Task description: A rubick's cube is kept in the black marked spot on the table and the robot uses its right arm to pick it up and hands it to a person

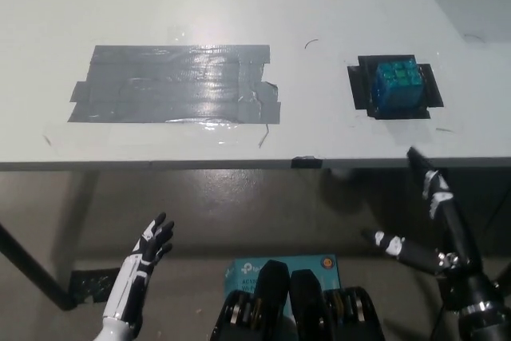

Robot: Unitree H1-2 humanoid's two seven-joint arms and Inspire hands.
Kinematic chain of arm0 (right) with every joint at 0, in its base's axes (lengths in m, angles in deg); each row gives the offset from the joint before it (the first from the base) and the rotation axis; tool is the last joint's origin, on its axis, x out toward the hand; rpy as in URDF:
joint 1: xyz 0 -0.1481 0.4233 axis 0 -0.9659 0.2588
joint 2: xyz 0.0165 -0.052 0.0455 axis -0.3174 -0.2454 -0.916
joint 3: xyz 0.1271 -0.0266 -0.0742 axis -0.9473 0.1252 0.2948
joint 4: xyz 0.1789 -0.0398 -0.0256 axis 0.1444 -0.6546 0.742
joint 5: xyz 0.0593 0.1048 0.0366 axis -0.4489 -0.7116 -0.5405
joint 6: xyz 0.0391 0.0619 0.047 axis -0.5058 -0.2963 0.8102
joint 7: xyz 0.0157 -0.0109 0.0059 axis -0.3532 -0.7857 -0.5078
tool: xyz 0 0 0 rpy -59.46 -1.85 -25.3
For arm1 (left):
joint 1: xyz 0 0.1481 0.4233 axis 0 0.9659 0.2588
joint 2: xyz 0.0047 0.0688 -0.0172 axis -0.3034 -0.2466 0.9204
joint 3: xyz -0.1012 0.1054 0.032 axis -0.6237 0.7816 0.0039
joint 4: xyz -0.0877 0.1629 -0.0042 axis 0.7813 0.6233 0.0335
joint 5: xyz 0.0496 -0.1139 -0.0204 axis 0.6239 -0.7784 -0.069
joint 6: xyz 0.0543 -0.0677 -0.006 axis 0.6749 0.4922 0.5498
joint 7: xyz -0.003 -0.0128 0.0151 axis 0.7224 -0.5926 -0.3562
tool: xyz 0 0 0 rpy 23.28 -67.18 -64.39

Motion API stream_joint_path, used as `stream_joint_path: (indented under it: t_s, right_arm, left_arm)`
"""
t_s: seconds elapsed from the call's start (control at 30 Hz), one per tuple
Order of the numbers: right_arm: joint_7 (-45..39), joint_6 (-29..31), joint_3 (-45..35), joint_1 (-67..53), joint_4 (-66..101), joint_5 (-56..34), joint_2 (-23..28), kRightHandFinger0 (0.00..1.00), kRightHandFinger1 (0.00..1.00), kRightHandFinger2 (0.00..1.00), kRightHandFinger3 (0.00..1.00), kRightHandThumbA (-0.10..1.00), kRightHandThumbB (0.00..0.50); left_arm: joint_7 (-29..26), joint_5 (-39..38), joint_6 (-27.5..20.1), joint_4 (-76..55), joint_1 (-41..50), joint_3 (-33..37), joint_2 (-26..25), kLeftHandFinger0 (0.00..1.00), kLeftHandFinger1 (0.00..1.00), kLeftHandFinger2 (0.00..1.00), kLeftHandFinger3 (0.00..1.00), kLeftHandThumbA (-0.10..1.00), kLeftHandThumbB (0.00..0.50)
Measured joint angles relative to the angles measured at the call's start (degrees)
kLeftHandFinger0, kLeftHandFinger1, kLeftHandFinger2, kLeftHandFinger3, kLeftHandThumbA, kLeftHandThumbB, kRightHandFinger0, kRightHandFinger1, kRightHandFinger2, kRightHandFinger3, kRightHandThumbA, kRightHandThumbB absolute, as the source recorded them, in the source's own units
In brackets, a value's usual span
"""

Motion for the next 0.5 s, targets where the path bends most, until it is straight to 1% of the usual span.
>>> stream_joint_path:
  t_s: [0.03,0.07,0.13,0.17,0.2,0.23,0.37,0.4,0.43,0.47,0.5]
  right_arm:
    - [0.8,-0.3,-0.6,0.6,0.8,0.9,-0.3,1.00,1.00,1.00,1.00,0.96,0.270]
    - [1.2,-0.6,-0.9,1.2,1.5,1.4,-0.5,1.00,1.00,1.00,1.00,0.95,0.253]
    - [2.4,-1.6,-1.8,2.9,2.4,3.0,-0.7,1.00,1.00,1.00,1.00,0.93,0.267]
    - [3.1,-2.3,-2.4,4.4,2.6,3.8,-0.9,1.00,1.00,1.00,1.00,0.98,0.303]
    - [3.7,-3.1,-3.0,5.9,2.1,4.4,-1.0,1.00,1.00,1.00,1.00,1.00,0.325]
    - [4.3,-3.7,-3.6,7.6,1.3,4.8,-1.1,1.00,1.00,1.00,1.00,1.00,0.336]
    - [6.5,-6.5,-5.1,14.3,-3.9,6.7,-1.2,1.00,1.00,1.00,1.00,1.00,0.359]
    - [7.1,-7.3,-5.4,16.2,-5.8,7.1,-1.2,1.00,1.00,1.00,1.00,1.00,0.364]
    - [7.6,-8.1,-5.7,17.8,-7.6,7.3,-1.3,1.00,1.00,1.00,1.00,0.95,0.374]
    - [8.0,-8.5,-5.9,19.0,-9.1,7.4,-1.4,1.00,1.00,1.00,1.00,0.92,0.373]
    - [8.7,-8.7,-6.2,20.5,-11.3,7.4,-1.6,1.00,1.00,1.00,1.00,0.91,0.373]
  left_arm:
    - [0.2,-0.3,-0.2,0.0,0.2,0.0,0.0,1.00,1.00,1.00,1.00,1.00,0.251]
    - [0.3,-0.4,-0.2,0.0,0.3,0.1,0.0,1.00,1.00,1.00,1.00,1.00,0.235]
    - [0.7,-0.7,-0.3,0.0,0.5,0.1,0.0,1.00,1.00,1.00,1.00,1.00,0.224]
    - [0.8,-0.9,-0.4,0.0,0.5,0.1,0.0,1.00,1.00,1.00,1.00,1.00,0.225]
    - [0.8,-0.9,-0.5,0.0,0.5,0.1,0.0,1.00,1.00,1.00,1.00,1.00,0.225]
    - [0.8,-1.0,-0.6,0.0,0.5,0.2,0.0,1.00,1.00,1.00,1.00,1.00,0.227]
    - [0.8,-1.0,-0.9,0.0,0.4,0.2,0.0,1.00,1.00,1.00,1.00,1.00,0.231]
    - [0.9,-1.1,-0.9,0.0,0.4,0.2,0.0,1.00,1.00,1.00,1.00,1.00,0.225]
    - [0.9,-1.1,-1.0,0.0,0.4,0.2,0.0,1.00,1.00,1.00,1.00,1.00,0.226]
    - [0.9,-1.1,-1.0,0.0,0.4,0.2,0.0,1.00,1.00,1.00,1.00,1.00,0.226]
    - [0.9,-1.1,-1.0,0.0,0.4,0.2,-0.1,1.00,1.00,1.00,1.00,1.00,0.226]
